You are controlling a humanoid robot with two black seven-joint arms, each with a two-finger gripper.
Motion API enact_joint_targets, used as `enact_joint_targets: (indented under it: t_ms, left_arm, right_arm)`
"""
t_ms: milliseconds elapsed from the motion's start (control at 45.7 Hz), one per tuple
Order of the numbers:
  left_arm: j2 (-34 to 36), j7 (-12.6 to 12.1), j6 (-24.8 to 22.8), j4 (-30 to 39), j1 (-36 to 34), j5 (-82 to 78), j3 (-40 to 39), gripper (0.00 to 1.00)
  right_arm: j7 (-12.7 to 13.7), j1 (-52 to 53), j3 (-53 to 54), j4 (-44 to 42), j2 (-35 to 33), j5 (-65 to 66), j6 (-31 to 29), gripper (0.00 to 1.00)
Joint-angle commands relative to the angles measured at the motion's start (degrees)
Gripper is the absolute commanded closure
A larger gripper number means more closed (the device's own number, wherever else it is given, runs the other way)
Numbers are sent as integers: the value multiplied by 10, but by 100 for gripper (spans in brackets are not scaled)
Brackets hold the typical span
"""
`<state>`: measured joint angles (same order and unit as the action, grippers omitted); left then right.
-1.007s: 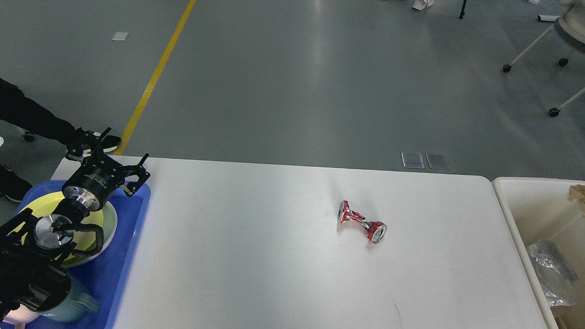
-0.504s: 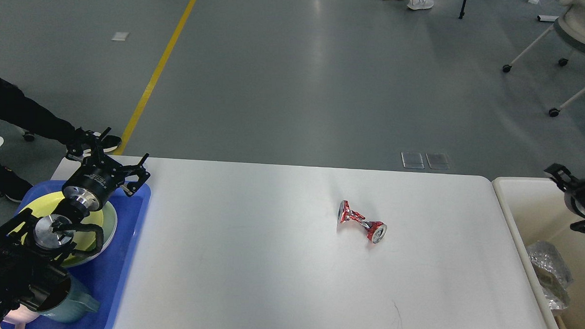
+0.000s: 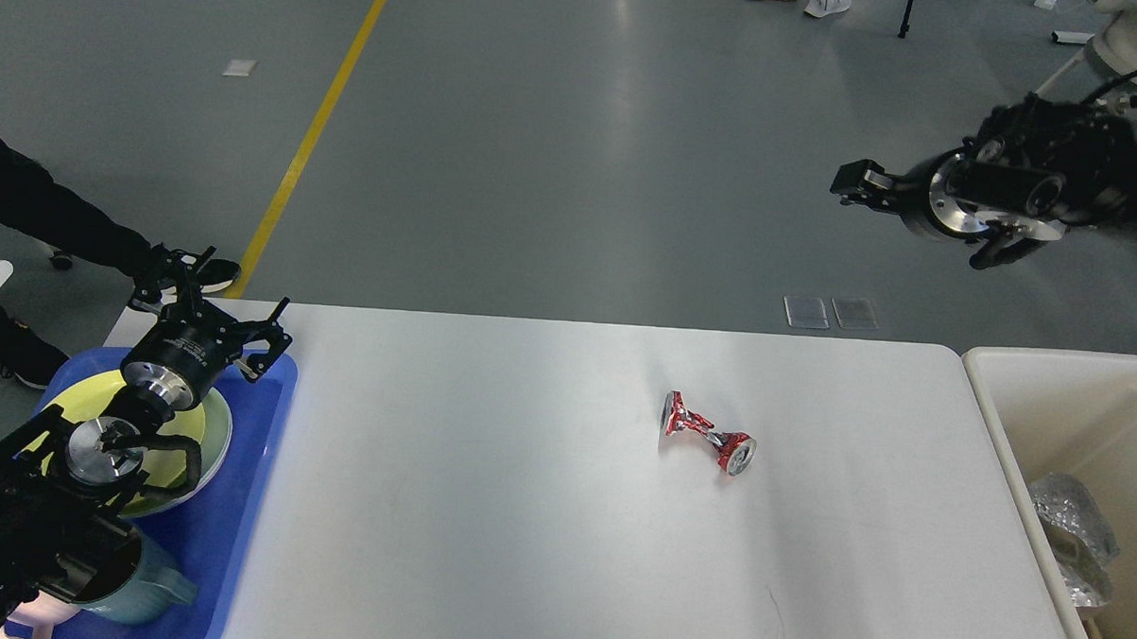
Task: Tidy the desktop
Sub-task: 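Move the right gripper down to the red crushed can, then grasp the red crushed can with the right gripper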
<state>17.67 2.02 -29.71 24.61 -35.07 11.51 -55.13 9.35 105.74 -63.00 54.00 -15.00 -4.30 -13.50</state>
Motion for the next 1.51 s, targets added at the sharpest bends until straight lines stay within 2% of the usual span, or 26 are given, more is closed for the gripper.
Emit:
enact_joint_targets:
  t_ms: [0,131,197,263,372,438,766,985,1007,1489]
  left_arm:
    - [0,0,0,0,0,0,0,4]
    - [0,0,0,0,0,0,0,4]
    - [0,0,0,0,0,0,0,4]
    - [0,0,0,0,0,0,0,4]
    - [0,0,0,0,0,0,-1,4]
    - [0,0,0,0,0,0,0,4]
    - [0,0,0,0,0,0,0,4]
    - [0,0,0,0,0,0,-1,4]
    - [1,0,0,0,0,0,0,4]
    - [0,0,0,0,0,0,0,4]
  right_arm:
    - [1,89,24,70,3,0,-114,0]
    - [1,142,74,92,-3,-1,-268,0]
    - [1,154,93,92,-4,-2,-320,0]
    - [2,159,104,93,-4,-2,-343,0]
    - [3,145,106,89,-5,-2,-336,0]
    - [3,116,104,84,-6,-2,-321,0]
    - [4,-169,109,11,1,-2,-187,0]
    - [4,-247,138,6,0,-2,-48,0]
    - [4,-262,139,-1,1,-2,-20,0]
    - [4,-353,200,-67,63,-2,88,3]
